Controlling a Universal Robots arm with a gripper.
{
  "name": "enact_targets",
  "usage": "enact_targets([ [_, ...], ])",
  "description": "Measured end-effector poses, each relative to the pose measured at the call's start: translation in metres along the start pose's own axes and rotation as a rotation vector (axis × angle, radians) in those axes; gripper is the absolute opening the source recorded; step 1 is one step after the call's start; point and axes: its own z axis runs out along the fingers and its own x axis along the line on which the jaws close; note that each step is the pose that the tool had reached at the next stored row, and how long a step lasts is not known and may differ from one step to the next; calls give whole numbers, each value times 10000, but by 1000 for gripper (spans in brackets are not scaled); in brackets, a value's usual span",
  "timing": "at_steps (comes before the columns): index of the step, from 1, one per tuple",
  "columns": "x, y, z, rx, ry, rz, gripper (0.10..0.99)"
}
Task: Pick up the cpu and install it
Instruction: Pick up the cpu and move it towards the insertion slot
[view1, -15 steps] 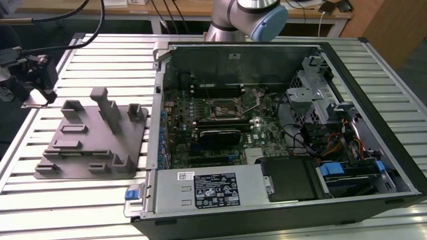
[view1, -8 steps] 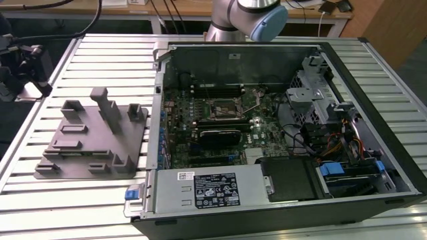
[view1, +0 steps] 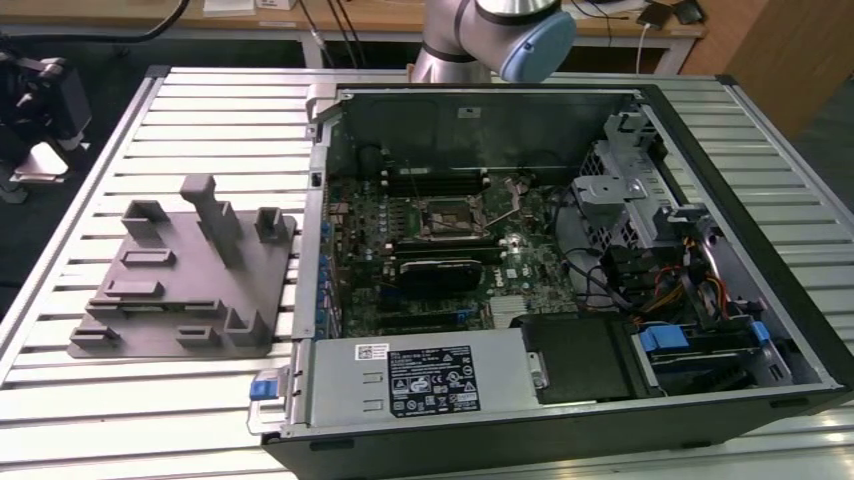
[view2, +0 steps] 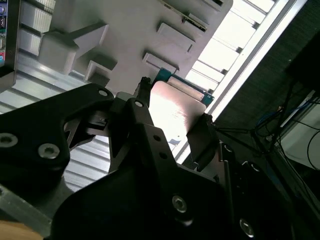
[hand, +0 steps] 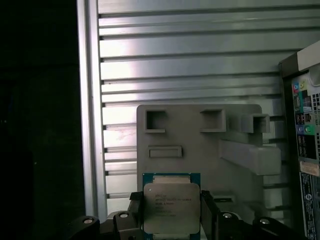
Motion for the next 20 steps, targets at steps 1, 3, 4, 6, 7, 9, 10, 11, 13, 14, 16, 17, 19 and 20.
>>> enact_targets([
  [1, 0, 1, -31, 0, -2, 0, 541],
  [3, -1, 5, -92, -1, -8, 0, 541],
  [4, -1, 7, -121, 0, -10, 0, 541],
  [6, -2, 10, -176, -2, -14, 0, 541],
  [7, -3, 11, -204, -2, -17, -1, 541],
  [9, -3, 14, -256, -1, -19, -1, 541],
  [10, -4, 14, -273, -2, -20, -1, 541],
  [11, -3, 14, -281, -1, -20, -1, 541],
  [13, -3, 15, -280, -2, -22, -1, 541],
  [14, -4, 15, -281, -3, -22, -1, 541],
  [16, -5, 15, -283, -1, -19, -1, 541],
  [17, -12, 16, -284, 0, -18, 0, 541],
  [19, -38, 17, -282, -1, -19, -1, 541],
  [20, -55, 18, -281, -1, -20, -1, 541],
])
